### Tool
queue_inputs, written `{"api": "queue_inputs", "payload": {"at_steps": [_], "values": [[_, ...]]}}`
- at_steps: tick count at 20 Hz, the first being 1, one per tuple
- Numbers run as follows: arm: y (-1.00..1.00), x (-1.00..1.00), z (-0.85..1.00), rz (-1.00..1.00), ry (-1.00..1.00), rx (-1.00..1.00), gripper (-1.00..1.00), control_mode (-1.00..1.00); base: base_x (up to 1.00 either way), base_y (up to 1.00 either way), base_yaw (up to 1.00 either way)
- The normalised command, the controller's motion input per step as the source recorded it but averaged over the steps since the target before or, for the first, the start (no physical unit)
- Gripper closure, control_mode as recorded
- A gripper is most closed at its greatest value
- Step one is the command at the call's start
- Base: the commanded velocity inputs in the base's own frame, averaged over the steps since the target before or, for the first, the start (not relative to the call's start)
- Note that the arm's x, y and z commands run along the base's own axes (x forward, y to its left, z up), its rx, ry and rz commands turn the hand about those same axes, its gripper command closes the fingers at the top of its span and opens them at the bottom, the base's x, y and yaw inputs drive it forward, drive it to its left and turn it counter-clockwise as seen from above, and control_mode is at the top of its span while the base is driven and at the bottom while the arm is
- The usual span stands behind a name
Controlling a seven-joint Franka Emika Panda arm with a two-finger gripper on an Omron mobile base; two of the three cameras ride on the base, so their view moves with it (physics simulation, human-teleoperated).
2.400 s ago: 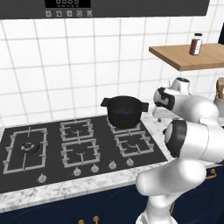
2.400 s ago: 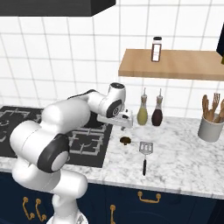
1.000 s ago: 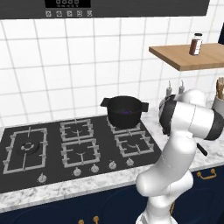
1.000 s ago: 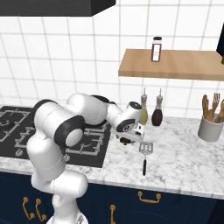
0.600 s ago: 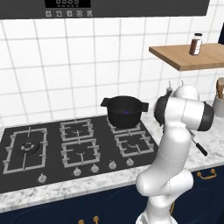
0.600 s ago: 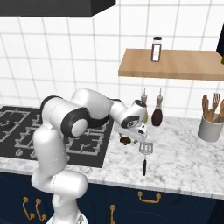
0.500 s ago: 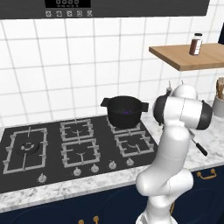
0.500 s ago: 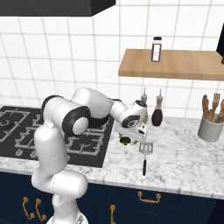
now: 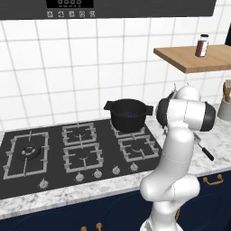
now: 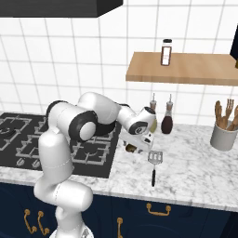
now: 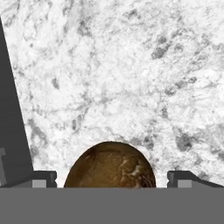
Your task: Put the eggplant and mushroom in the pot. Retrieve the spatula and lightly stir the vegetables in the pot.
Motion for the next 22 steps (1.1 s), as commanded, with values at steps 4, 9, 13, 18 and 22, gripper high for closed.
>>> {"api": "queue_inputs", "payload": {"at_steps": [4,9,13,18,22], "values": [[0.25,-0.08,-0.16,0.0,-0.04,0.02,1.0,-1.0,0.0,0.0,0.0],[0.07,-0.02,-0.06,-0.01,-0.05,0.05,1.0,-1.0,0.0,0.0,0.0],[-0.06,-0.21,0.04,-0.05,-0.01,0.04,1.0,-1.0,0.0,0.0,0.0],[-0.1,-0.34,0.43,-0.09,-0.01,0.0,1.0,-1.0,0.0,0.0,0.0],[0.07,-0.6,0.58,-0.06,-0.16,0.0,1.0,-1.0,0.0,0.0,0.0]]}}
